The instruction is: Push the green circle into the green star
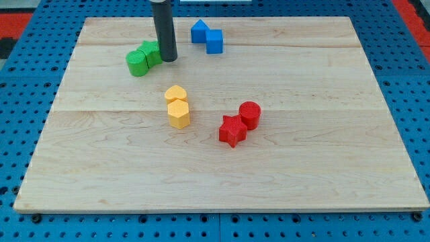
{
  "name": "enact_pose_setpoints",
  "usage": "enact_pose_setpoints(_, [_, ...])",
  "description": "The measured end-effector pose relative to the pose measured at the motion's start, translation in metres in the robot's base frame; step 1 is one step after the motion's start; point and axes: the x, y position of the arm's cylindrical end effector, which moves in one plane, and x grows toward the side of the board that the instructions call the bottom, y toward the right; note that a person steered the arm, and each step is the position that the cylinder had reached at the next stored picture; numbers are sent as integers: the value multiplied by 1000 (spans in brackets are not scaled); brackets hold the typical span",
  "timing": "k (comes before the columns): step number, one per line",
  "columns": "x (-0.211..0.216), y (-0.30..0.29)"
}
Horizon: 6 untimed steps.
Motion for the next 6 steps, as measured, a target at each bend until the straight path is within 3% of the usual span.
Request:
enact_pose_setpoints(2, [-33, -85])
enact_pose_setpoints(3, [-20, -39])
enact_pose_setpoints(4, [55, 6])
enact_pose_setpoints(5, [32, -17])
enact_pose_setpoints(6, [61, -46])
